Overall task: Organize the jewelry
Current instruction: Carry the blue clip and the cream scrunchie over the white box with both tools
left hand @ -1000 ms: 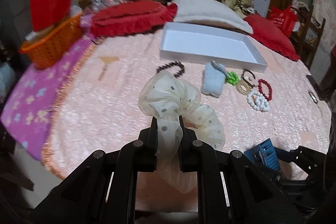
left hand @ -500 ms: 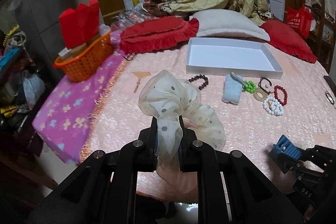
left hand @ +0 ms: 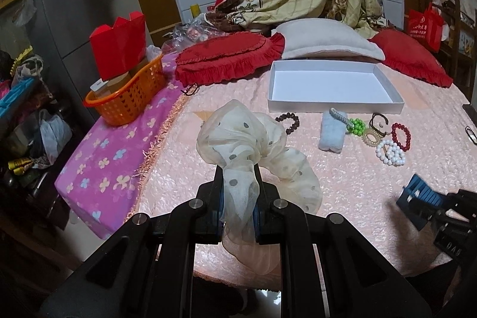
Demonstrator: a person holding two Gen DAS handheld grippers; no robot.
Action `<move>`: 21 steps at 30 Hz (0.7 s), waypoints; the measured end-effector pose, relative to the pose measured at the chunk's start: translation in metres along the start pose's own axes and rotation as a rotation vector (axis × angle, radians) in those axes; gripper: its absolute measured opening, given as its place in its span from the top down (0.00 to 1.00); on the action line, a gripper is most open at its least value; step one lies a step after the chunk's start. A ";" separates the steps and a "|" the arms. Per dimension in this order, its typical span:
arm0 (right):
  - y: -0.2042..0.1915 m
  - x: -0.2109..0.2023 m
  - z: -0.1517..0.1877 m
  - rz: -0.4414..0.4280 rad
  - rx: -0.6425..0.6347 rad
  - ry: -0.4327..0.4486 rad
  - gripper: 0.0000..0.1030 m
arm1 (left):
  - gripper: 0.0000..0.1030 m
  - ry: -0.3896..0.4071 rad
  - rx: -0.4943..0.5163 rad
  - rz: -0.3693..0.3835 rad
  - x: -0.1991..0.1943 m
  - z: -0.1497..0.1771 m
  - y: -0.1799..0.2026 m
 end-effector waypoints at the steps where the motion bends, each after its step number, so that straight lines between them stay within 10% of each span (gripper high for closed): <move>1: 0.002 0.000 -0.002 0.000 0.003 0.001 0.76 | 0.87 -0.007 -0.001 0.004 0.003 0.000 0.000; 8: 0.015 0.006 -0.036 -0.005 0.025 0.025 0.76 | 0.87 -0.049 -0.033 0.072 0.028 -0.013 -0.008; 21: 0.052 0.085 -0.170 -0.140 0.231 0.019 0.76 | 0.87 -0.041 -0.011 0.347 0.132 -0.137 -0.004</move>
Point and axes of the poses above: each gripper's, at about its wrist camera, not at the fingertips, and x roughly the way its jaws point, y to its right, z to its underside, the point moved 2 cm from there along x, roughly the way its jaws point, and after that the axes turned 12 degrees about z, right-handed, at the moved point
